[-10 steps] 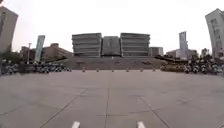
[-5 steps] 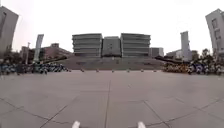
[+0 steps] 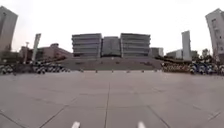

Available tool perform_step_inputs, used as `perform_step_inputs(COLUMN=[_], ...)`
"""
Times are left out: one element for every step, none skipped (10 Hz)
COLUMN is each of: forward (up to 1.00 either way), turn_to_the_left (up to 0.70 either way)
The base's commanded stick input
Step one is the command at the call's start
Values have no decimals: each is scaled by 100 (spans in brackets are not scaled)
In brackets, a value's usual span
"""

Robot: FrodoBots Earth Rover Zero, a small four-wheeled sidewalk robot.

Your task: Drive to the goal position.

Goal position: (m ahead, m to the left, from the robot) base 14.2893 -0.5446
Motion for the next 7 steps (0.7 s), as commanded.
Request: perform_step_inputs(forward=[60, 60, 60, 60, 60, 60, 60], turn_to_the_left=[0, 0, 0, 3, 10, 15, 11])
